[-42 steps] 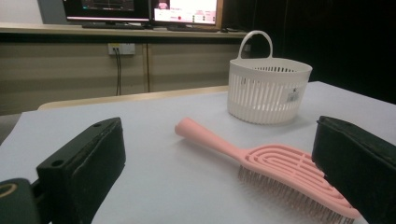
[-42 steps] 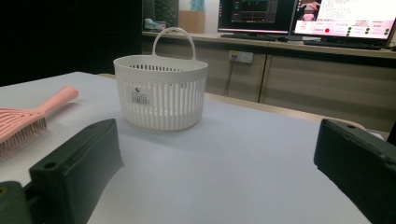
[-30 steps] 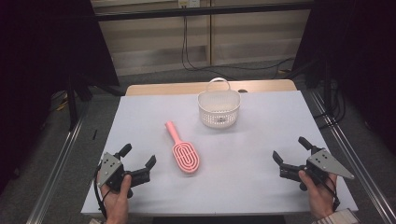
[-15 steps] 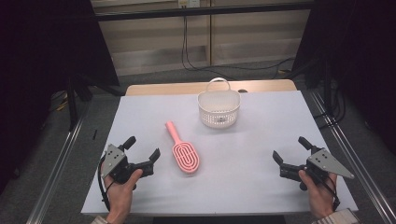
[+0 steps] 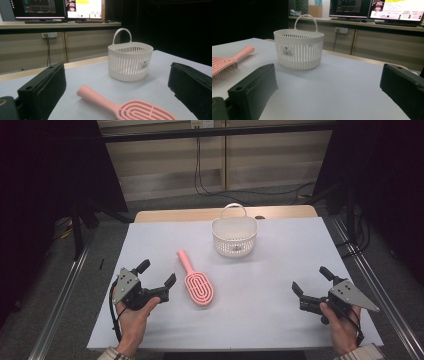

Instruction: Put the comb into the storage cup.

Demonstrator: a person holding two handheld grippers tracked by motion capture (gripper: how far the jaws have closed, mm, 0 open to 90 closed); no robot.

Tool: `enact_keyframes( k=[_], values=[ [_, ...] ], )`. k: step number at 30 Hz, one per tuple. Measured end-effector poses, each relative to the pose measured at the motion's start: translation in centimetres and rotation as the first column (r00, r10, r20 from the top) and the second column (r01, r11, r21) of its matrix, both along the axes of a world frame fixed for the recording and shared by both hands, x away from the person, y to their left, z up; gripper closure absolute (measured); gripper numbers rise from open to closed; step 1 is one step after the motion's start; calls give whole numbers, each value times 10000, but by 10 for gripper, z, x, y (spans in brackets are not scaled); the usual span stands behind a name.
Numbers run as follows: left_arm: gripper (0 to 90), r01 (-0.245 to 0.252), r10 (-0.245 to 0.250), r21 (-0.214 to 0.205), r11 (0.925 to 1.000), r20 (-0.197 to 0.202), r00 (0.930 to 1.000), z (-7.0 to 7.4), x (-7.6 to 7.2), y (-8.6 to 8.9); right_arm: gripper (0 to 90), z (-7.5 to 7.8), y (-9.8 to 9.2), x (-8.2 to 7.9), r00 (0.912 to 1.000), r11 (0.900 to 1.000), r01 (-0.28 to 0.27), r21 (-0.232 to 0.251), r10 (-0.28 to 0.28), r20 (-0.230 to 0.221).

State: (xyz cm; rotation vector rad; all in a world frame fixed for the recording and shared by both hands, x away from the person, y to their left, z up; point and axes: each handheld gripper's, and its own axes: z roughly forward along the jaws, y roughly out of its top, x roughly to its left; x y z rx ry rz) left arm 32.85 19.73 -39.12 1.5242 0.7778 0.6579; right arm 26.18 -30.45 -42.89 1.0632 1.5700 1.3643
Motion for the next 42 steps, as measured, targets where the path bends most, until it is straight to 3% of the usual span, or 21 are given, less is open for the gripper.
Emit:
enact_keyframes(
  k=[8,24,30,37,39,42],
  values=[
    [18,142,-145,207,9997,119,9998,3,8,-11,5,0,0,0,10000,10000,-1,36,1,45],
    [22,-76,76,13,10000,194,9998,7,29,-18,4,0,0,-1,10000,10000,-45,29,45,50],
    [28,-11,7,158,9999,276,9996,10,34,-24,4,0,0,0,10000,10000,-43,60,42,35],
    [28,44,-44,-33,10000,169,9998,14,41,-31,4,0,-1,0,10000,10000,-32,45,32,19],
    [26,68,-78,311,9995,313,9995,16,45,-33,4,0,-1,0,10000,10000,-28,61,28,-2],
    [27,-87,81,198,9998,283,9996,19,52,-33,5,0,0,0,10000,10000,-62,21,62,9]
  ],
)
